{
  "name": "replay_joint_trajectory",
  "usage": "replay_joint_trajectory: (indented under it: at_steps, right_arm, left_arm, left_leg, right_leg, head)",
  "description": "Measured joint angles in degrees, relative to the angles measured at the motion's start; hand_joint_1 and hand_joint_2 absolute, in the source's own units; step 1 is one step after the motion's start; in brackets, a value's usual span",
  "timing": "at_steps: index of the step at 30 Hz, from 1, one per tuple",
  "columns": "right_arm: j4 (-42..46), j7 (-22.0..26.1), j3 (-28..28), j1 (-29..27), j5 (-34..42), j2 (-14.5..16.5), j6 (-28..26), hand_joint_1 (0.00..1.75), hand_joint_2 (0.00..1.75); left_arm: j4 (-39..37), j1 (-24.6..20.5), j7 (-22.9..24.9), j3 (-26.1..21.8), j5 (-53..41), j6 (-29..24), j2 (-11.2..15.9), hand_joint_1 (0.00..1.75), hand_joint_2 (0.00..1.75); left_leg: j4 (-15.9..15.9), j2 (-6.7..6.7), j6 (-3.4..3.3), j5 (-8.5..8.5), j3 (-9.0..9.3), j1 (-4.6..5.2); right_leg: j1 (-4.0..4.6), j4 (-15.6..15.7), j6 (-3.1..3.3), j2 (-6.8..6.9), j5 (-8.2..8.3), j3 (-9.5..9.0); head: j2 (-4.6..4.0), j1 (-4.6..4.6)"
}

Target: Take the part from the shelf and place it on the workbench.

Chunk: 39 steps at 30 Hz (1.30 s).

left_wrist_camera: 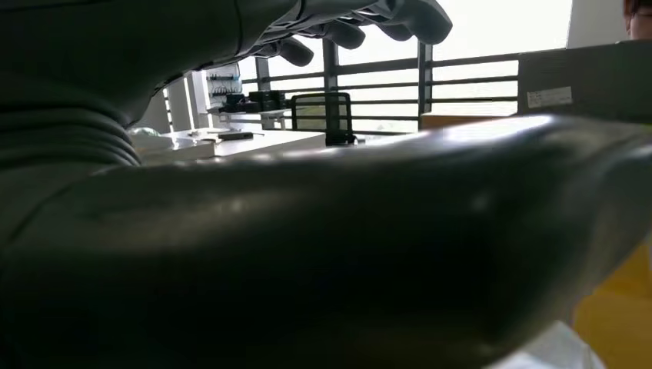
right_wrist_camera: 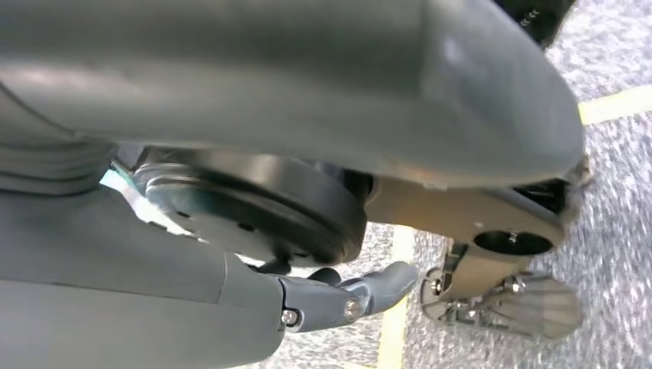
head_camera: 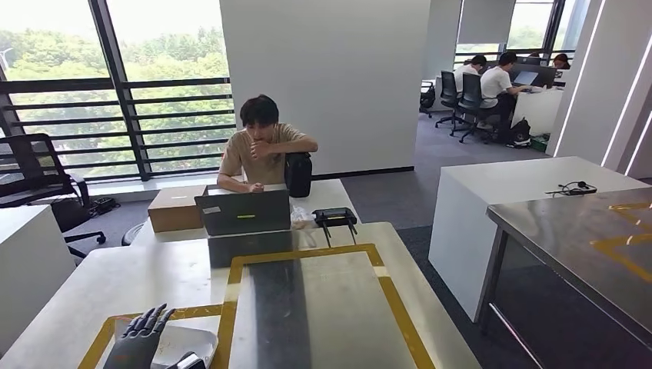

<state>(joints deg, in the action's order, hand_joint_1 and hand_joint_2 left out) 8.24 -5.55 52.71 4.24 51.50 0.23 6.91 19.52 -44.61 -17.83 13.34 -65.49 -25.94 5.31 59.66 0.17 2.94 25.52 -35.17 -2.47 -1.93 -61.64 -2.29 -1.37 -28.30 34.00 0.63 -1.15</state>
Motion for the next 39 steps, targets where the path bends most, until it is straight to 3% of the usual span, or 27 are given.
replay_joint_trajectory:
  at_steps: [3,5,7,8,9,10,12,14,17,18,20,22,23,24,25,27,29,30,33,35,37,38,39]
  right_arm:
    - [-0.02,0.44,0.0,0.04,-0.01,-0.02,-0.01,0.0,0.0]
    - [-0.02,0.63,0.0,0.04,-0.02,0.02,0.01,0.0,0.0]
    - [-0.02,0.6,0.0,0.06,-0.04,0.09,0.02,0.0,0.0]
    - [-0.02,0.5,0.01,0.07,-0.04,0.13,0.02,0.0,0.0]
    - [-0.02,0.35,0.01,0.09,-0.02,0.18,0.03,0.0,0.0]
    - [-0.02,0.19,0.01,0.11,-0.01,0.22,0.04,0.0,0.0]
    - [-0.01,-0.09,0.0,0.13,0.0,0.43,0.08,0.0,0.0]
    - [0.02,-0.2,0.0,0.14,-0.16,0.61,0.11,0.0,0.0]
    - [0.02,-0.23,0.01,0.11,-0.5,0.56,0.12,0.0,0.0]
    - [0.01,-0.22,0.01,0.09,-0.57,0.5,0.13,0.0,0.0]
    - [0.0,-0.22,0.01,0.14,-0.65,0.41,0.15,0.0,0.0]
    - [0.0,-0.22,0.01,0.27,-0.67,0.36,0.17,0.0,0.0]
    - [0.0,-0.22,0.01,0.3,-0.68,0.33,0.17,0.0,0.0]
    - [0.0,-0.22,0.01,0.3,-0.68,0.3,0.17,0.0,0.0]
    - [0.0,-0.24,0.01,0.26,-0.69,0.27,0.17,0.0,0.0]
    - [0.0,-0.28,0.01,0.12,-0.7,0.24,0.17,0.0,0.0]
    - [0.0,-0.27,0.01,0.0,-0.7,0.2,0.17,0.0,0.0]
    - [0.0,-0.27,0.01,-0.01,-0.69,0.19,0.17,0.0,0.0]
    - [0.0,-0.27,0.01,0.0,-0.68,0.24,0.19,0.0,0.0]
    - [0.0,-0.27,0.01,0.07,-0.68,0.29,0.19,0.0,0.0]
    - [0.0,-0.26,0.01,0.13,-0.68,0.3,0.19,0.0,0.0]
    - [0.0,-0.25,0.01,0.14,-0.68,0.3,0.19,0.0,0.0]
    - [0.0,-0.25,0.01,0.16,-0.68,0.3,0.19,0.0,0.0]
  left_arm:
    - [-0.04,0.11,0.03,-0.01,-0.17,-0.5,0.08,0.0,0.0]
    - [-0.08,0.21,0.08,-0.01,-0.21,-0.61,0.23,0.0,0.0]
    - [-0.11,0.35,0.16,-0.01,-0.2,-0.69,0.3,0.0,0.0]
    - [-0.15,0.48,0.23,-0.01,-0.2,-0.72,0.31,0.0,0.0]
    - [-0.17,0.6,0.29,-0.01,-0.21,-0.72,0.31,0.0,0.0]
    - [-0.19,0.68,0.36,-0.01,-0.26,-0.72,0.31,0.0,0.0]
    - [-0.13,0.58,0.57,-0.01,-0.42,-0.72,0.36,0.0,0.0]
    - [0.03,0.42,0.84,-0.01,-0.61,-0.71,0.46,0.0,0.0]
    - [0.09,0.31,1.13,-0.01,-0.68,-0.7,0.7,0.0,0.0]
    - [0.09,0.29,1.16,-0.01,-0.68,-0.7,0.74,0.0,0.0]
    - [0.07,0.37,1.19,-0.01,-0.67,-0.71,0.72,0.0,0.0]
    - [0.02,0.64,1.21,-0.01,-0.67,-0.71,0.75,0.0,0.0]
    - [-0.03,0.84,1.22,-0.01,-0.67,-0.7,0.78,0.0,0.0]
    - [-0.08,1.06,1.23,-0.01,-0.67,-0.7,0.79,0.0,0.0]
    - [-0.14,1.26,1.24,-0.01,-0.67,-0.7,0.8,0.0,0.0]
    - [-0.17,1.49,1.26,-0.01,-0.67,-0.7,0.83,0.0,0.0]
    - [-0.14,1.52,1.31,-0.01,-0.67,-0.72,1.0,0.0,0.0]
    - [-0.13,1.51,1.34,-0.01,-0.67,-0.72,1.09,0.0,0.0]
    - [-0.19,1.55,1.42,-0.01,-0.67,-0.72,1.27,0.0,0.0]
    - [-0.24,1.6,1.44,-0.01,-0.66,-0.72,1.44,0.0,0.0]
    - [-0.31,1.65,1.45,-0.01,-0.65,-0.72,1.55,0.0,0.0]
    - [-0.36,1.73,1.46,-0.01,-0.65,-0.72,1.58,0.0,0.0]
    - [-0.4,1.84,1.46,-0.01,-0.65,-0.72,1.59,0.0,0.0]
  left_leg:
    - [0.92,-0.09,0.78,0.64,-0.82,-0.22]
    - [5.63,-0.05,0.71,4.51,-2.6,-0.07]
    - [12.94,-0.04,0.35,9.01,-4.87,0.39]
    - [15.33,-0.04,0.02,10.04,-5.29,0.68]
    - [15.88,-0.06,-0.45,10.05,-4.83,0.99]
    - [14.29,-0.08,-1.11,9.13,-3.28,1.38]
    - [7.0,-0.1,-2.83,7.26,1.75,2.32]
    - [1.59,0.03,-3.64,6.32,5.03,3.11]
    - [-0.07,0.14,-3.79,5.01,5.0,3.31]
    - [-0.53,0.23,-4.03,4.29,4.84,3.11]
    - [-1.32,0.41,-4.48,2.56,4.01,2.6]
    - [-1.38,0.48,-4.62,1.14,2.44,2.52]
    - [-1.3,0.52,-4.56,0.5,1.52,2.51]
    - [-1.18,0.55,-4.48,-0.11,0.61,2.49]
    - [-1.01,0.56,-4.36,-0.67,-0.27,2.45]
    - [-0.47,0.51,-3.91,-1.6,-1.82,2.37]
    - [0.06,0.46,-3.26,-2.3,-2.78,2.44]
    - [0.15,0.47,-2.9,-2.66,-2.96,2.5]
    - [0.17,0.39,-1.85,-3.22,-3.37,2.44]
    - [2.87,0.2,-1.16,-0.01,-4.63,2.28]
    - [9.61,0.11,-0.58,5.45,-6.52,2.17]
    - [13.13,0.11,-0.42,7.24,-7.16,2.14]
    - [15.51,0.1,-0.38,7.86,-7.18,2.14]
  right_leg:
    - [0.08,-0.1,2.2,0.13,0.15,0.98]
    - [0.32,-0.05,3.21,0.24,0.92,1.76]
    - [0.83,-0.03,3.78,0.26,1.74,2.78]
    - [1.13,-0.04,3.95,0.28,2.15,3.3]
    - [1.44,-0.04,4.08,0.29,2.57,3.81]
    - [1.76,-0.04,4.17,0.29,3.02,4.34]
    - [2.25,-0.01,4.2,0.3,3.96,5.22]
    - [2.34,0.22,3.91,0.32,4.89,5.56]
    - [2.2,1.11,2.94,0.35,6.14,5.42]
    - [2.24,1.05,2.6,0.36,5.75,5.59]
    - [2.31,-2.02,1.98,0.44,1.87,6.77]
    - [2.2,-8.87,1.49,0.55,-3.58,8.49]
    - [2.14,-11.91,1.28,0.58,-4.81,8.86]
    - [2.08,-13.57,1.13,0.61,-4.79,8.5]
    - [2.02,-13.27,1.03,0.64,-3.74,7.21]
    - [1.87,-6.98,0.93,0.76,-1.77,2.0]
    - [1.96,-0.4,1.64,0.7,-2.0,-2.45]
    - [2.09,1.08,2.2,0.62,-2.48,-3.24]
    - [2.18,1.6,3.86,0.59,-1.41,-2.55]
    - [1.96,1.8,4.65,0.8,-0.2,-1.46]
    - [1.97,1.79,4.97,0.91,1.06,-0.03]
    - [2.0,1.77,4.96,0.93,1.76,0.79]
    - [2.03,1.75,4.93,0.94,2.46,1.7]
  head:
    - [0.0,-0.21]
    - [0.0,-0.25]
    - [0.0,-0.27]
    - [0.0,-0.28]
    - [0.0,-0.28]
    - [0.0,-0.28]
    - [0.0,-0.26]
    - [0.0,-0.21]
    - [0.0,-0.25]
    - [0.0,-0.25]
    - [0.0,-0.17]
    - [0.0,-0.1]
    - [0.0,-0.1]
    - [0.0,-0.09]
    - [0.0,-0.09]
    - [0.0,-0.05]
    - [0.0,-0.07]
    - [0.0,-0.12]
    - [-0.01,-0.17]
    - [-0.01,-0.22]
    - [-0.02,-0.31]
    - [-0.02,-0.33]
    - [-0.02,-0.33]
